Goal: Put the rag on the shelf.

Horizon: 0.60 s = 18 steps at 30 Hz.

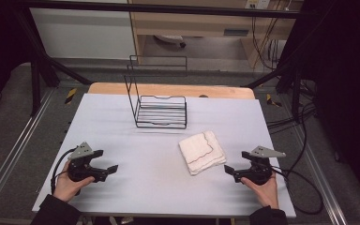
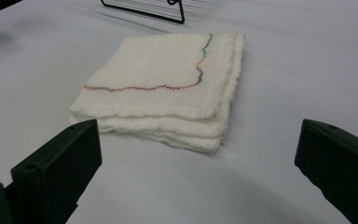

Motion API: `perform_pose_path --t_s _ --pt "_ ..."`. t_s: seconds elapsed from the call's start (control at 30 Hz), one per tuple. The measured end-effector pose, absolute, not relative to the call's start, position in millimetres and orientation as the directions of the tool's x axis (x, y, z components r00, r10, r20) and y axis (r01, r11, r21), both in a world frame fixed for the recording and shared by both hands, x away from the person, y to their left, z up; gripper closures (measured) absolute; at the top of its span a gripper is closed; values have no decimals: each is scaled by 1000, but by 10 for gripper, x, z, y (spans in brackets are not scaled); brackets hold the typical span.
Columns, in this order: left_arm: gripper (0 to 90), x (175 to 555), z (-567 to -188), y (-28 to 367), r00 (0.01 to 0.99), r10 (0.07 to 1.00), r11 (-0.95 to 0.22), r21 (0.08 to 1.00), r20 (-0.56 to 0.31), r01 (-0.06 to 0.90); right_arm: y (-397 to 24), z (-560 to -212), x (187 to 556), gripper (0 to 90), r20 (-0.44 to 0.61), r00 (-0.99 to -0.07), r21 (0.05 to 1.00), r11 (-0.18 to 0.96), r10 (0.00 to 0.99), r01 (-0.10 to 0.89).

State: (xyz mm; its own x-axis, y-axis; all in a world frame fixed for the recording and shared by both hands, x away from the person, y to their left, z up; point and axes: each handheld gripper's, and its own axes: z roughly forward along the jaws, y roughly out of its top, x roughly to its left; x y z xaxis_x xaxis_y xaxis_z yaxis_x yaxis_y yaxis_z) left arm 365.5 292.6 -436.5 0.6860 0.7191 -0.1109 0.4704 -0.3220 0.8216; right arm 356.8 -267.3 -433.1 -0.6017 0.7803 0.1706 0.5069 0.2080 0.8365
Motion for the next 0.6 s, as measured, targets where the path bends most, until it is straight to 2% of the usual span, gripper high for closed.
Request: perform_pose_path --t_s 0.6 --pt "75 3659 -4379 2933 680 723 -309 821 -125 480 -2393 -4315 3575 12 151 -626 834 241 765 496"
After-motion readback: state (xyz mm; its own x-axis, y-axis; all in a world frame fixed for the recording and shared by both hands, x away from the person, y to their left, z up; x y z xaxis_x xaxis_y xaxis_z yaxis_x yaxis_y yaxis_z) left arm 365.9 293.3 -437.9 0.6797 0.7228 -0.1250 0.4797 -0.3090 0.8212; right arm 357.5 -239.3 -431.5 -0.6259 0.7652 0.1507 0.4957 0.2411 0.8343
